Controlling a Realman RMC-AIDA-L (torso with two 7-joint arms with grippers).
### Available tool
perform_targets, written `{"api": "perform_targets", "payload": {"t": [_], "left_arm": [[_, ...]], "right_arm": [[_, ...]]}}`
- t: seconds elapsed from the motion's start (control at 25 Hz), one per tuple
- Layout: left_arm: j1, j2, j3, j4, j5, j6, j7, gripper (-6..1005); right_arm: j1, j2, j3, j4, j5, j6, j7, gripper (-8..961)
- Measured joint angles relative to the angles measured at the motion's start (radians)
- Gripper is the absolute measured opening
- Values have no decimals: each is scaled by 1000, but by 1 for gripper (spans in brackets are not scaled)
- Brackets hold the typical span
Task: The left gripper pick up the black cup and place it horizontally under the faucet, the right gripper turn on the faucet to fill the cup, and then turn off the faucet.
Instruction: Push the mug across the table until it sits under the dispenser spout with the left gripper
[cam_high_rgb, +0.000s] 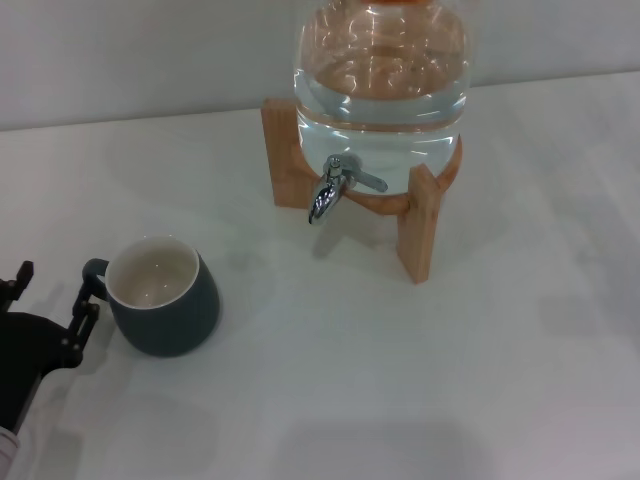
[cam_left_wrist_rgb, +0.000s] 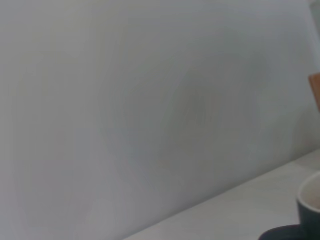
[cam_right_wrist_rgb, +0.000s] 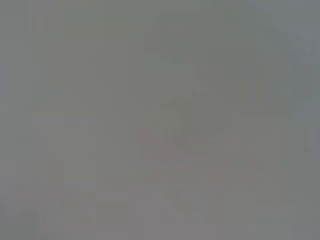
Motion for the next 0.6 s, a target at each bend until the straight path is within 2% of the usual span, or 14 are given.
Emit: {"api": "perform_targets", "payload": {"t": [0.6], "left_arm": [[-13,0,7,-12,-11,-1,-31,632]], "right_arm": [[1,0,0,0,0,3,0,854]]}}
